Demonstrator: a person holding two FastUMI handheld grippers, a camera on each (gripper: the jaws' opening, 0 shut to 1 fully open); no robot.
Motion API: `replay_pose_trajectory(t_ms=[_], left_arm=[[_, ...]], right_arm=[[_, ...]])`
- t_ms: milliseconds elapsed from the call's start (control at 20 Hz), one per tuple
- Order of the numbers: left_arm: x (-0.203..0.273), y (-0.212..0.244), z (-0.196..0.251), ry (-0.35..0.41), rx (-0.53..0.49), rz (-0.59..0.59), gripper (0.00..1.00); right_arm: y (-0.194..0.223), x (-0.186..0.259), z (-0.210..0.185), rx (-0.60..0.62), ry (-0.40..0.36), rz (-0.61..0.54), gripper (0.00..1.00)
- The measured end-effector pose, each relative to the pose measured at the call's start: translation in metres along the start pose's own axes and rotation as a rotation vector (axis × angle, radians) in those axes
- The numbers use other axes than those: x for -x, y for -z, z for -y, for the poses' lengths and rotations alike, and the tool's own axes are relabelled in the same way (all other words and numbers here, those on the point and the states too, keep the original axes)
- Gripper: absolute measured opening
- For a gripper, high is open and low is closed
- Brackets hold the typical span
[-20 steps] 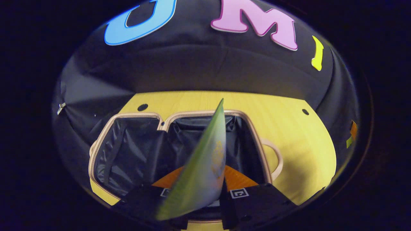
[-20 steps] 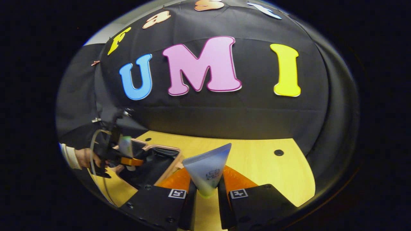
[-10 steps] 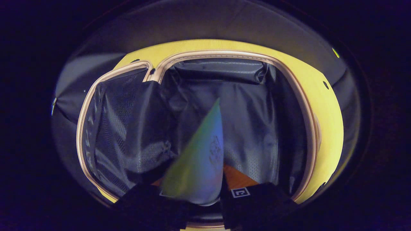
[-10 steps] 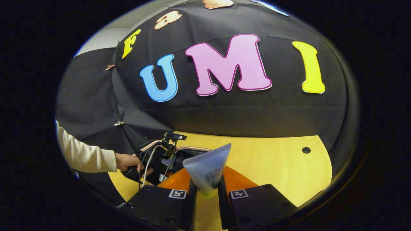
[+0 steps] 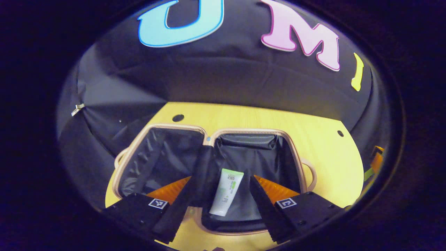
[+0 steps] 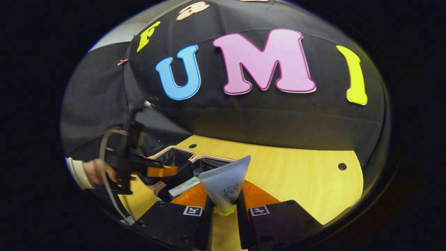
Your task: First open the suitcase, pack the skin care products into it, and then close the suitcase.
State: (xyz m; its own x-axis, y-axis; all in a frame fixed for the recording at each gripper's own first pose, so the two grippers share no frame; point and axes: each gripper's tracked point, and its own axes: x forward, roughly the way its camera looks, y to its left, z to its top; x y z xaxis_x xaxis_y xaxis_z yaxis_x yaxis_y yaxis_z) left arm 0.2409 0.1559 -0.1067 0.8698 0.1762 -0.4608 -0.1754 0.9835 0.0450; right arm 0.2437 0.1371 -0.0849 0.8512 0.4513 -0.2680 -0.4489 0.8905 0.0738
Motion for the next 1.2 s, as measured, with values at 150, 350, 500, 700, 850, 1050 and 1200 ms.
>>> replay_pose_trajectory(t_ms=[150,350,500,700,850,1050,1200], left_arm=[[0.046,-0.015,-0.036,-0.02,0.015,0.093,0.97],[0.084,-0.006,-0.077,-0.008,0.108,0.137,0.97],[0.096,0.016,-0.093,0.042,0.166,0.131,0.95],[0.098,0.046,-0.126,0.038,0.274,0.096,0.96],[0.098,0.057,-0.153,0.01,0.313,0.078,0.96],[0.088,0.054,-0.197,-0.054,0.318,0.101,0.96],[0.059,0.049,-0.239,-0.102,0.334,0.122,0.96]], right_arm=[[0.011,-0.047,-0.031,-0.011,-0.018,-0.051,0.34],[0.068,-0.107,-0.073,-0.054,-0.013,-0.221,0.34],[0.126,-0.143,-0.074,-0.14,0.064,-0.4,0.34],[0.183,-0.164,-0.068,-0.205,0.179,-0.603,0.34],[0.194,-0.172,-0.067,-0.225,0.232,-0.64,0.34],[0.174,-0.166,-0.082,-0.21,0.21,-0.6,0.51],[0.138,-0.136,-0.092,-0.15,0.186,-0.516,0.76]])
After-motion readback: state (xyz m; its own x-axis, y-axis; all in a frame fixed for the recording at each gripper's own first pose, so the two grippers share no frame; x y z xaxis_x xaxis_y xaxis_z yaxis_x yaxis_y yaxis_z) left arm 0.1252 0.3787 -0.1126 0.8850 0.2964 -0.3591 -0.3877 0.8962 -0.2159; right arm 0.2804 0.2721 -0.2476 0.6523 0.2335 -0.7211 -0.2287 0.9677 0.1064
